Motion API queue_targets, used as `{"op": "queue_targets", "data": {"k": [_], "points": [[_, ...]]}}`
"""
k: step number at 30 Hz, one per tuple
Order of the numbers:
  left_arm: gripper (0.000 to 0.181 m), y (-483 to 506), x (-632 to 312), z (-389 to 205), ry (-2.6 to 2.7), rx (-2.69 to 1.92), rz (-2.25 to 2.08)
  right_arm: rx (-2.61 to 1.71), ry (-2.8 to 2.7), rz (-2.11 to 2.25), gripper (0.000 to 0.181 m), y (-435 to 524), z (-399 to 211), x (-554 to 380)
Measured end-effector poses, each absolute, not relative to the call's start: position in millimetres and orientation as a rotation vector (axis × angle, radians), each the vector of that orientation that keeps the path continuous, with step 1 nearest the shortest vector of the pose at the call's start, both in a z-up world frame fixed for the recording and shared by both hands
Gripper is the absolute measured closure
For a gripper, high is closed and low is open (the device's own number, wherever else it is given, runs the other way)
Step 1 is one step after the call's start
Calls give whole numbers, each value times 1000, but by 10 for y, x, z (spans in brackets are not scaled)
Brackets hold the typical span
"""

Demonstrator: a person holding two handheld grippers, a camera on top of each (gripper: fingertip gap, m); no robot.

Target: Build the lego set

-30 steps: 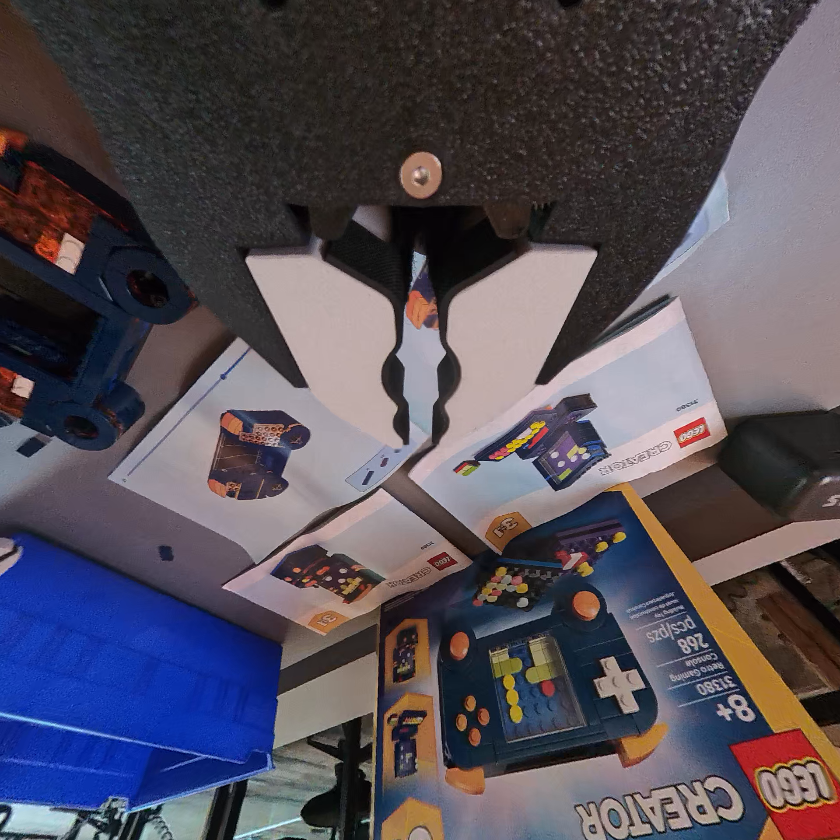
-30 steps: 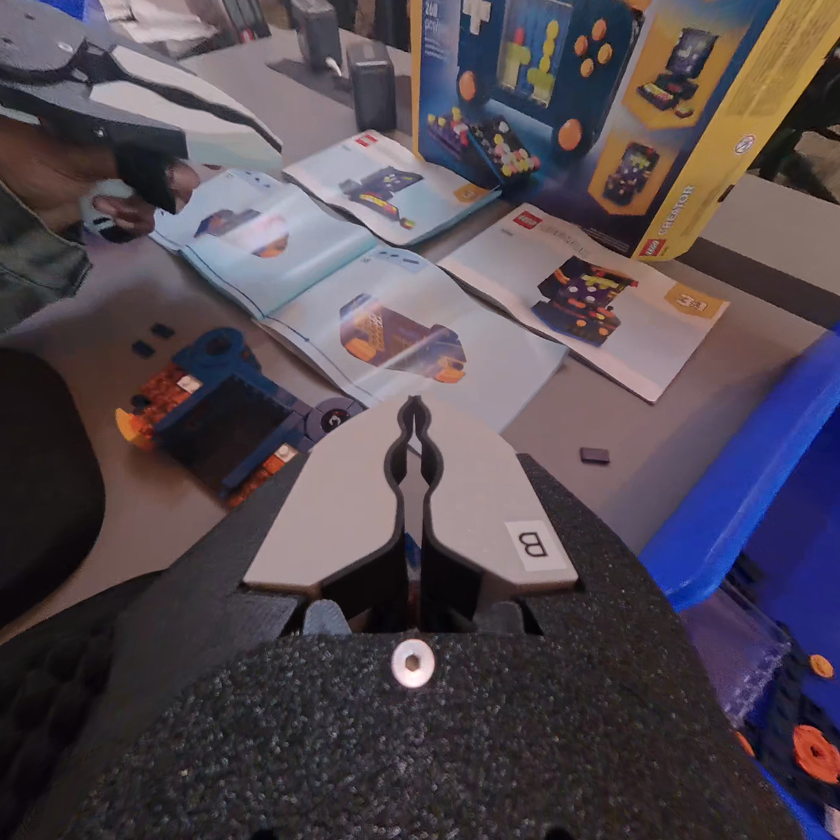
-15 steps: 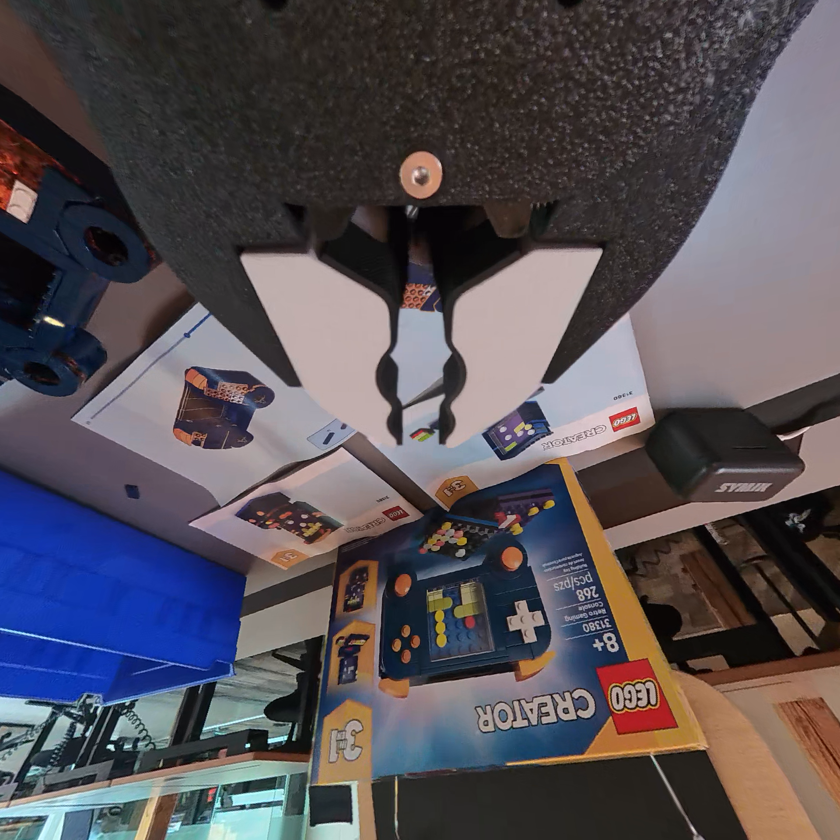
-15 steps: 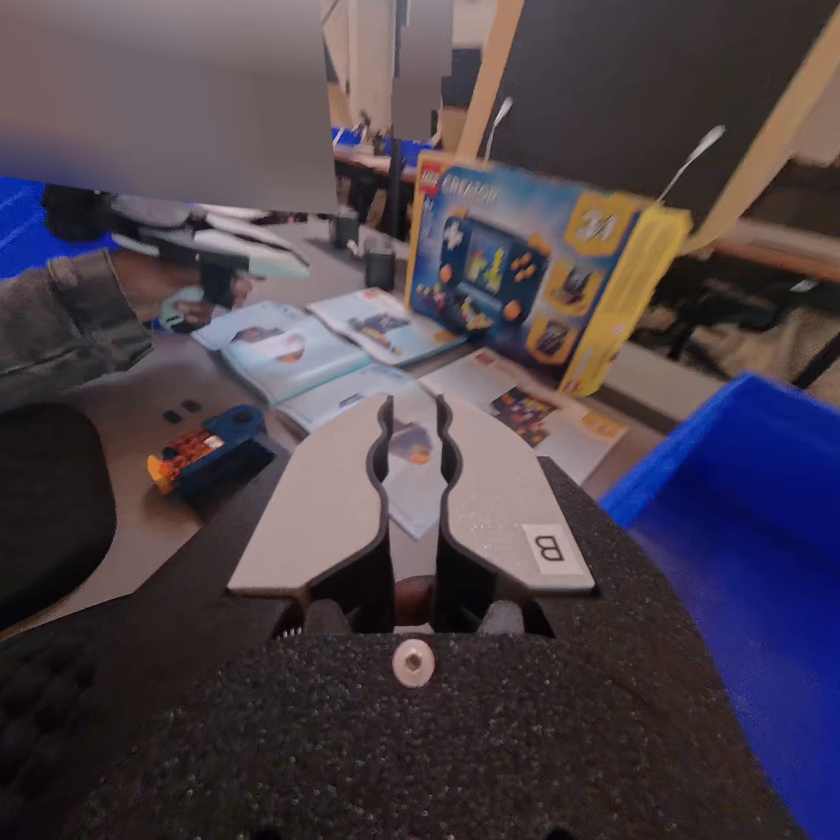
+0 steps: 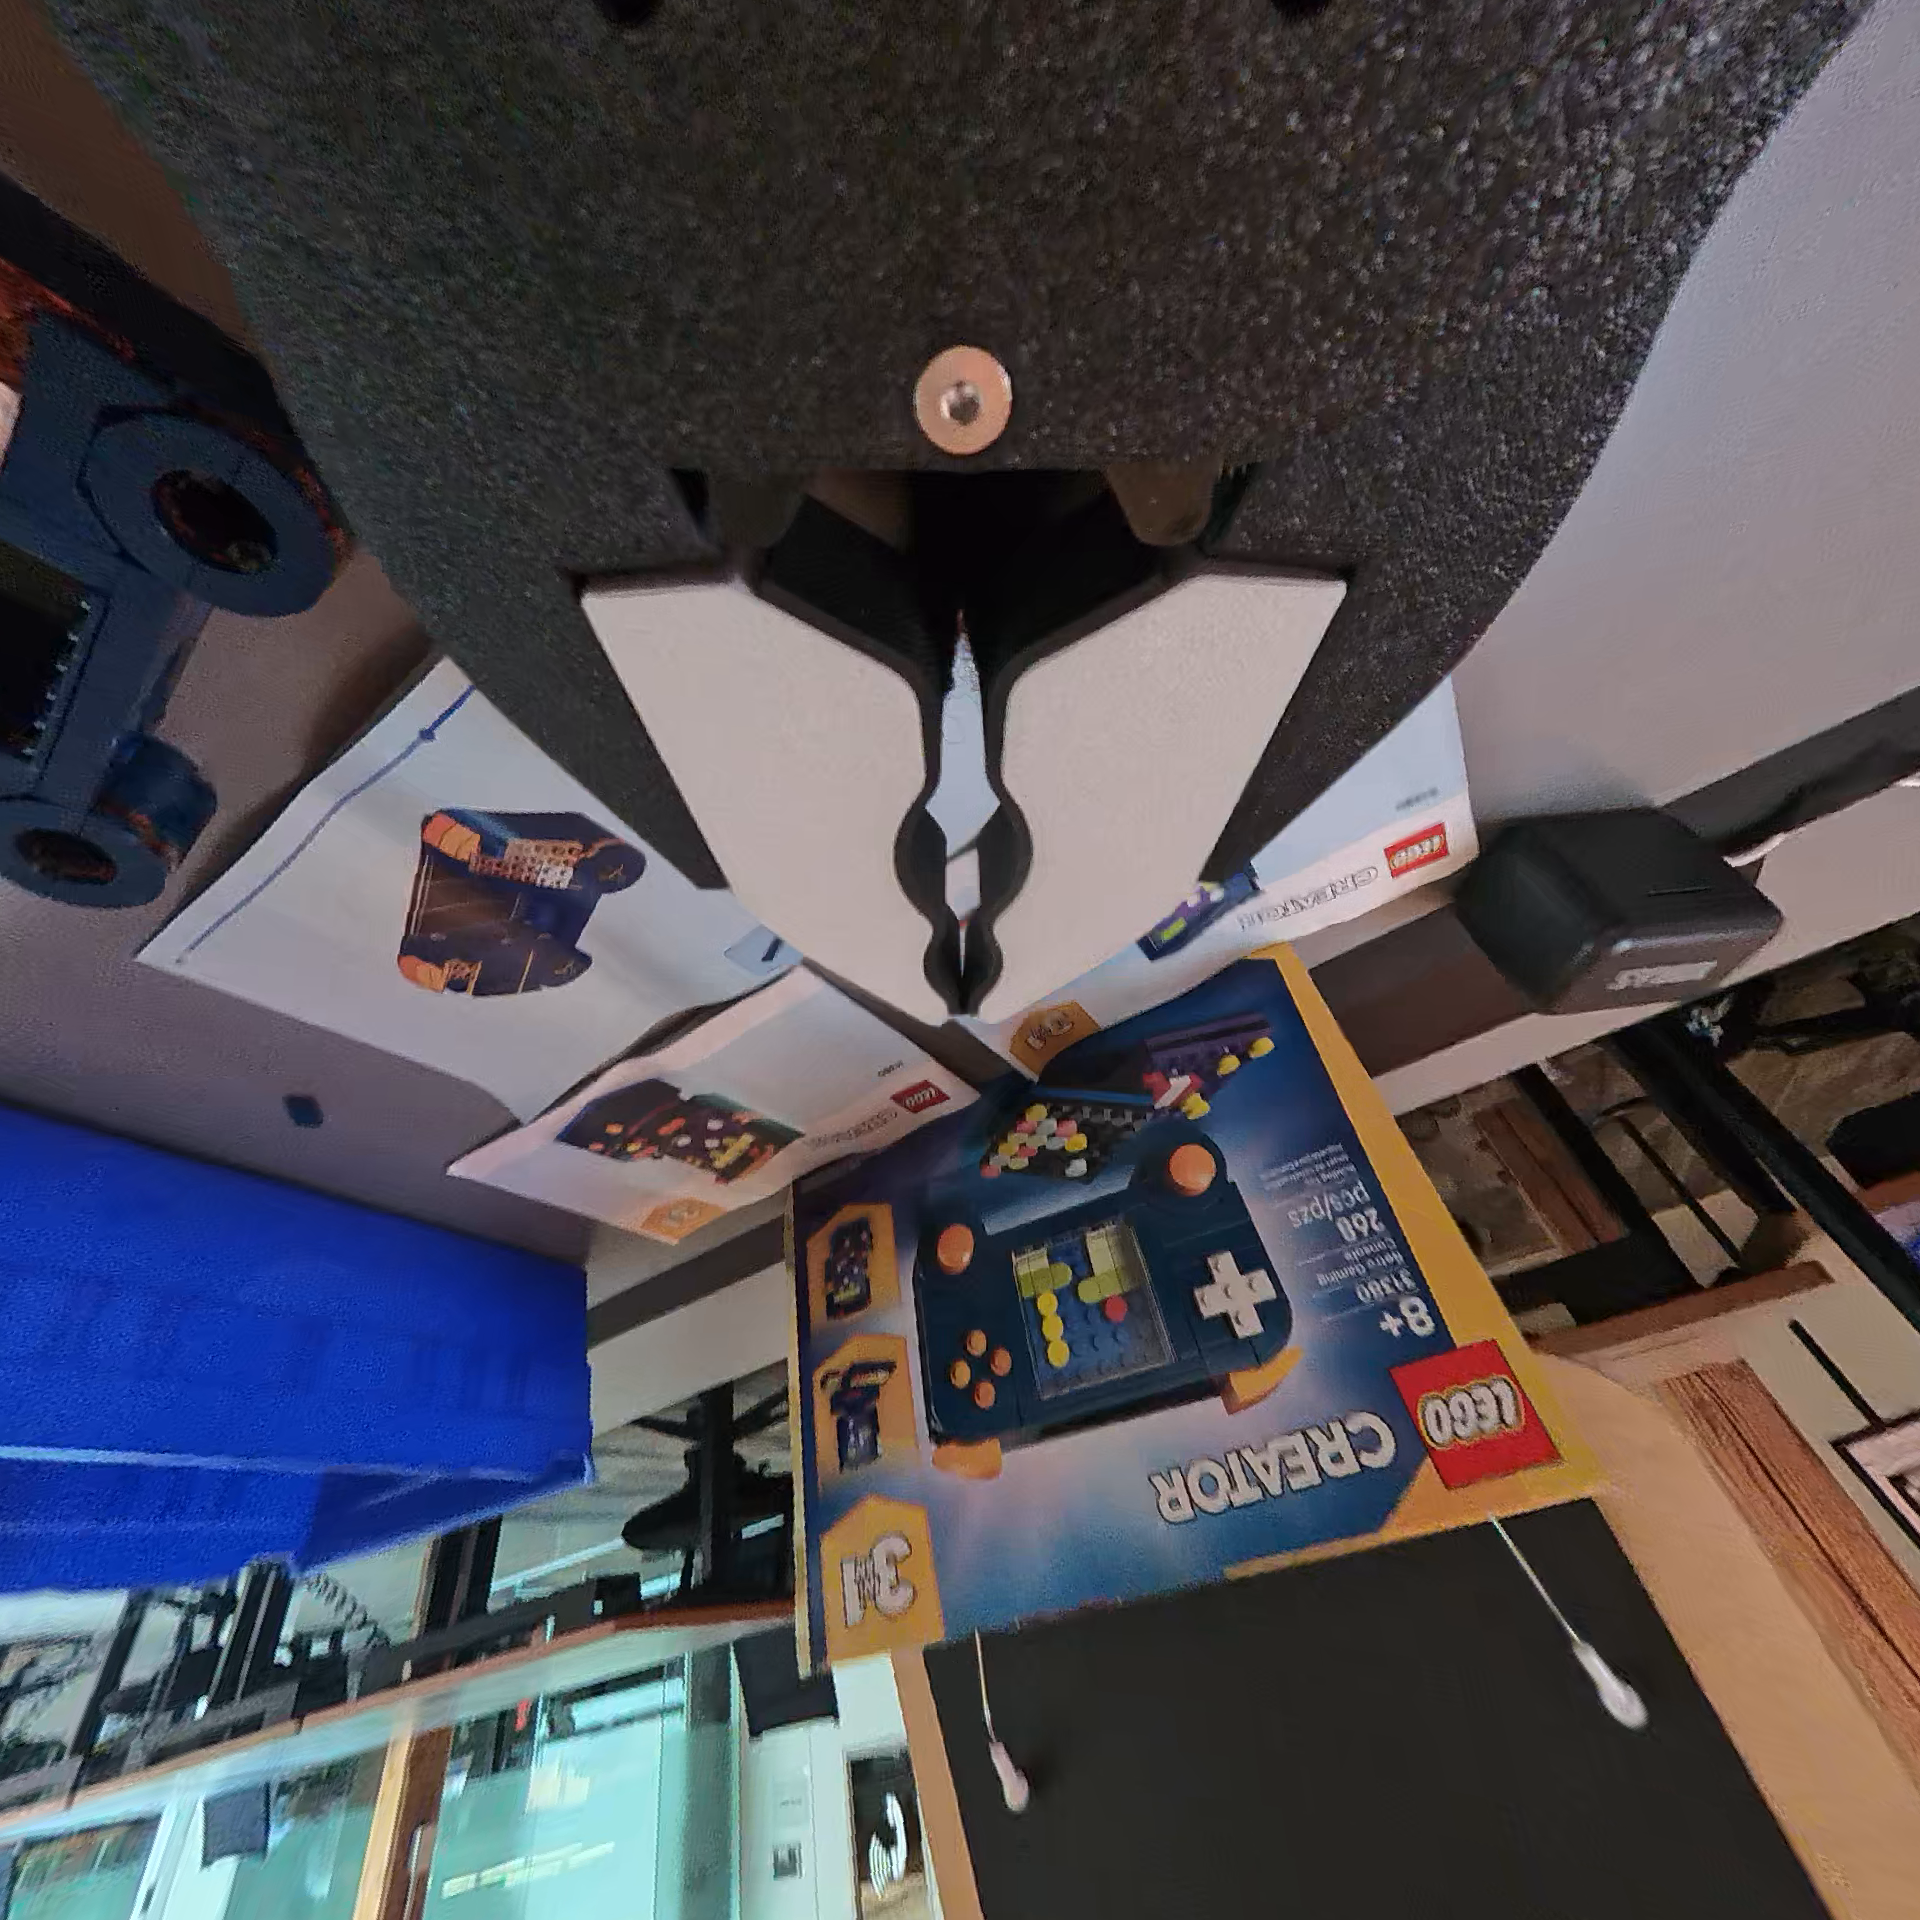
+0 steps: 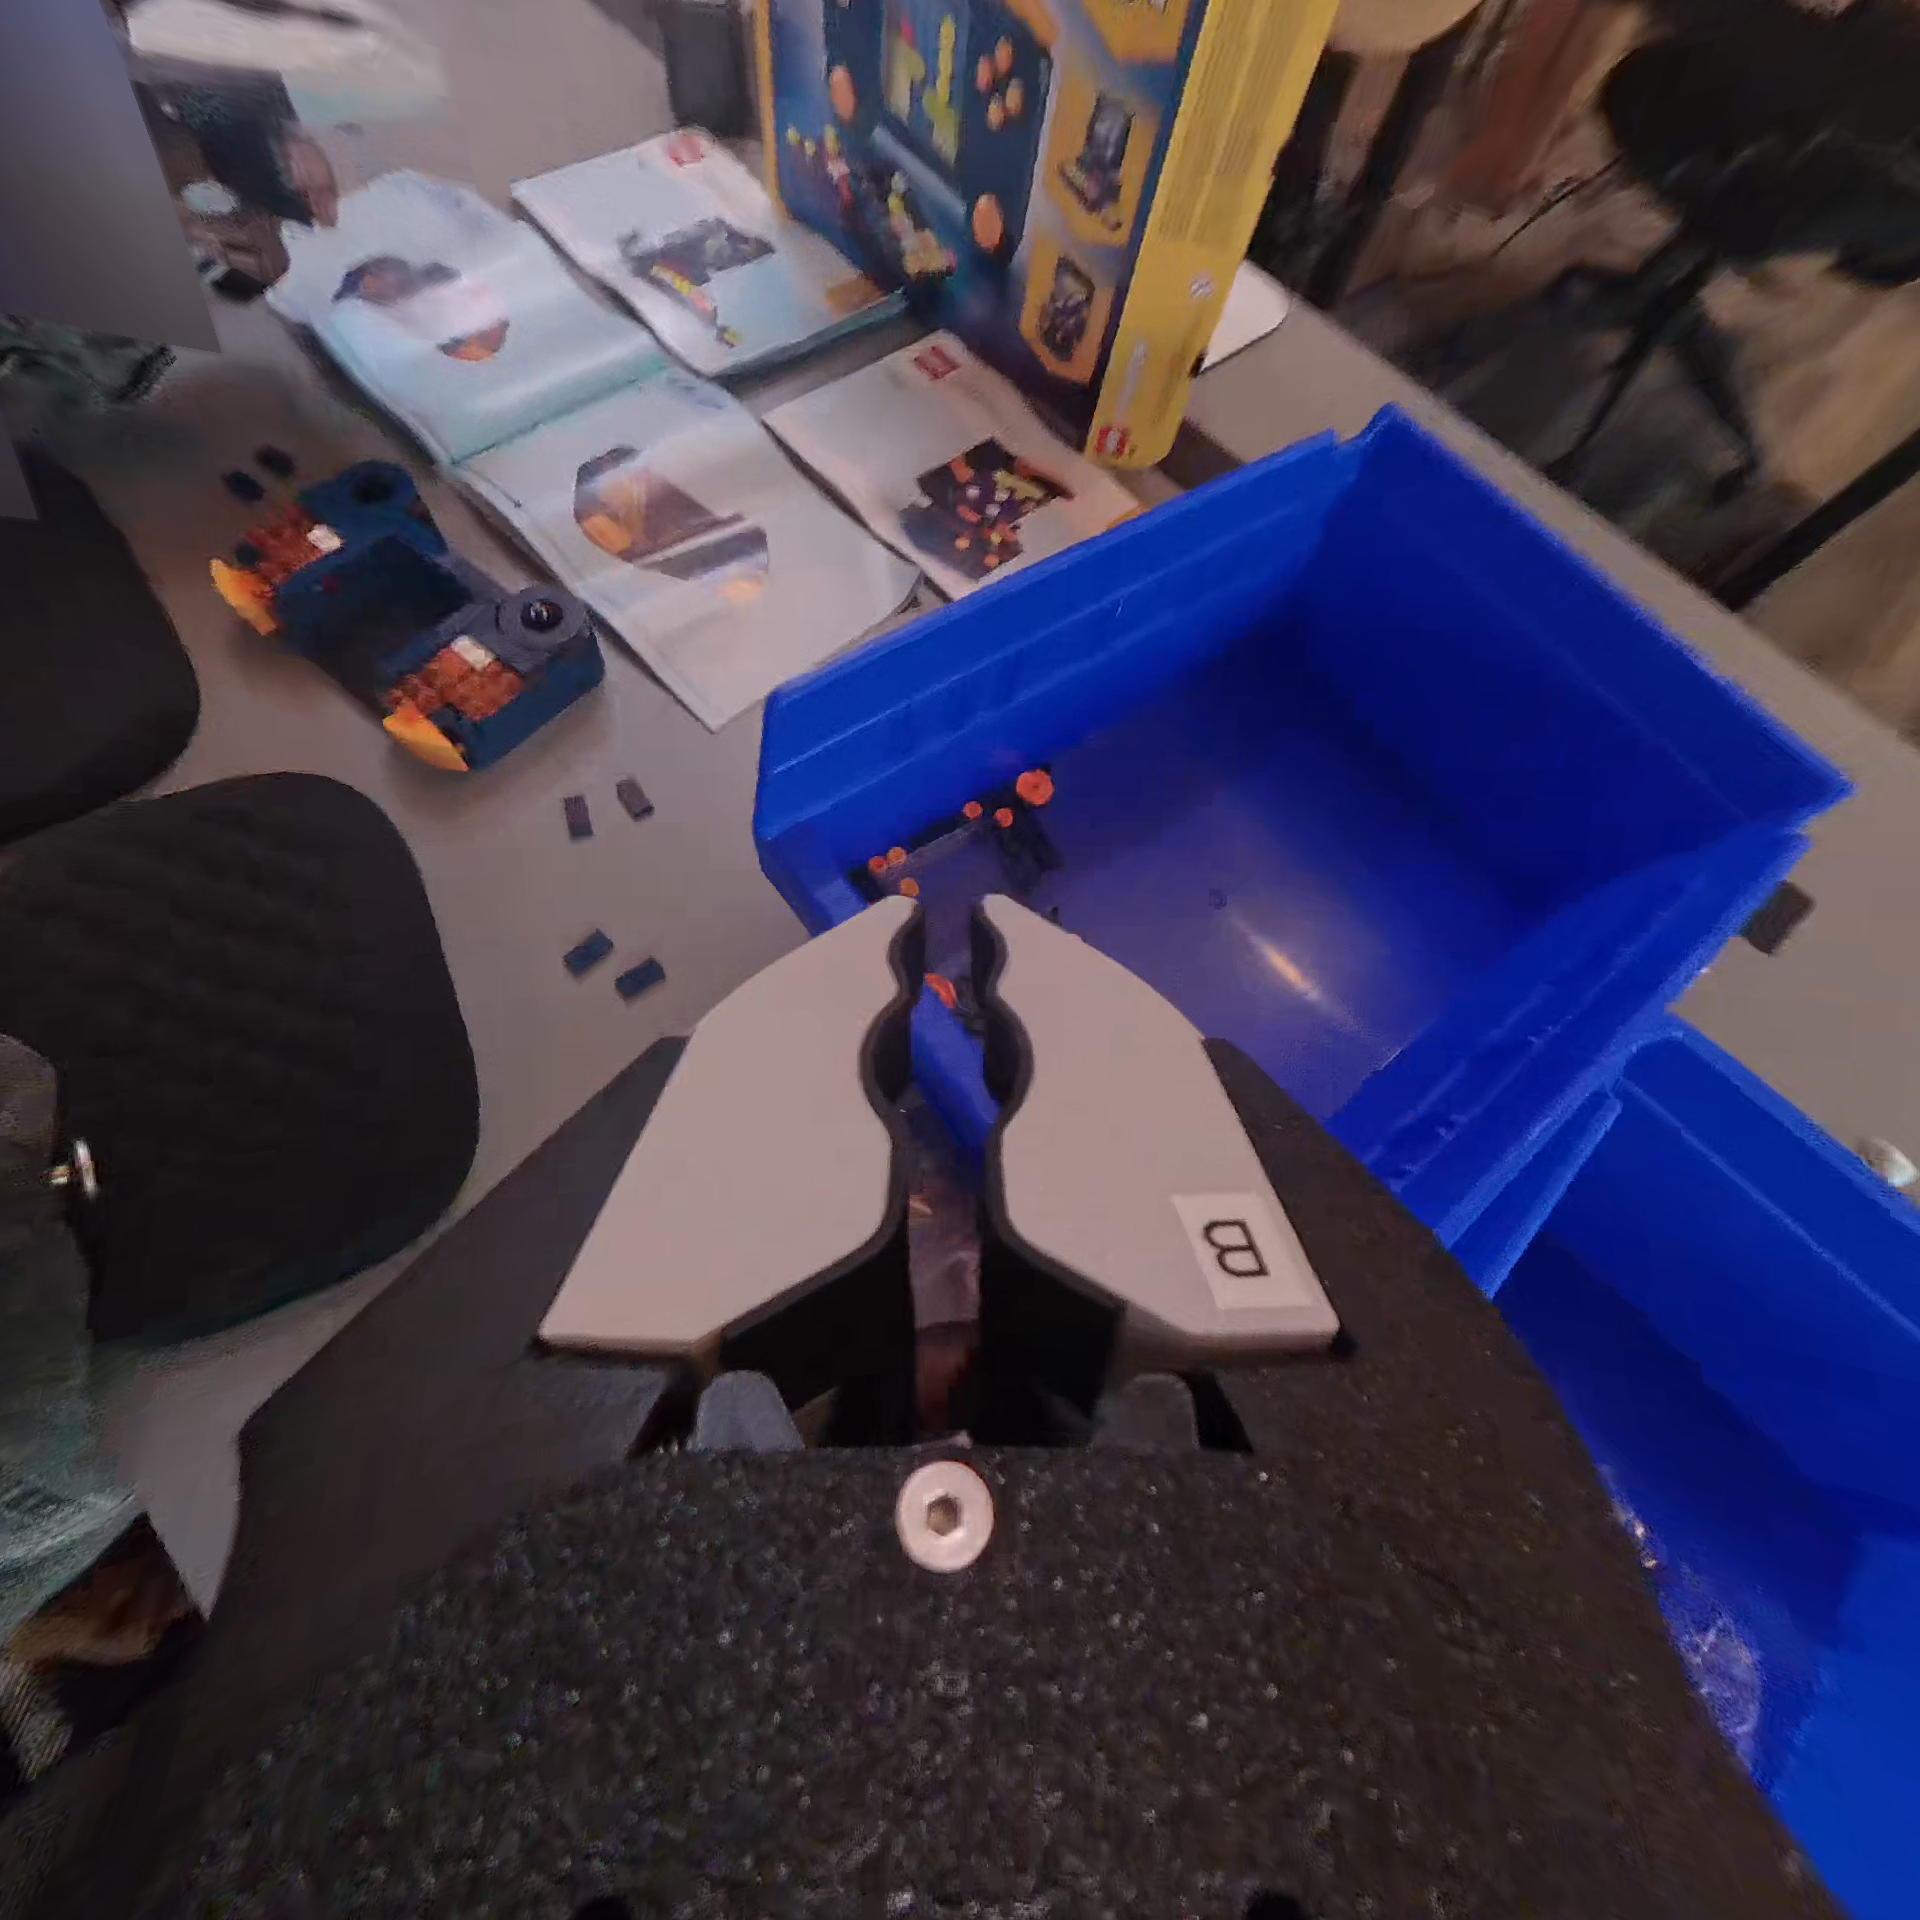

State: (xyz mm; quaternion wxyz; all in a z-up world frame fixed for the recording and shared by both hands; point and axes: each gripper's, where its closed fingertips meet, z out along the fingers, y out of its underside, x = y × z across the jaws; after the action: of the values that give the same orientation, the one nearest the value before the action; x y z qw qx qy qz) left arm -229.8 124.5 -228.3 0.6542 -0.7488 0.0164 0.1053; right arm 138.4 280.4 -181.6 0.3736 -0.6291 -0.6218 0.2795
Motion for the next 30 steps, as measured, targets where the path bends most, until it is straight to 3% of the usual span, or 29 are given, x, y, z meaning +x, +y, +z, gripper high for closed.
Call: {"op": "queue_targets", "data": {"k": [3,9,13,16,24,30], "points": [[179,1205,-2260,-2115,54,-1604,280,-1611,-1872,682,161,3013,-1969,1237],[175,1140,-2229,-2076,74,-1534,511,-1413,-2436,580,157,3208,-2648,792],[175,1080,-2304,-2112,133,-1482,685,-1309,-2563,484,170,3381,-3036,506],[175,1078,-2361,-2156,116,-1492,699,-1261,-2638,469,165,3400,-3244,458],[175,1050,-2381,-2134,96,-1473,652,-1316,-2621,532,160,3355,-3323,390],[175,1023,-2346,-2090,101,-1445,613,-1379,-2600,578,172,3334,-3342,364]]}}
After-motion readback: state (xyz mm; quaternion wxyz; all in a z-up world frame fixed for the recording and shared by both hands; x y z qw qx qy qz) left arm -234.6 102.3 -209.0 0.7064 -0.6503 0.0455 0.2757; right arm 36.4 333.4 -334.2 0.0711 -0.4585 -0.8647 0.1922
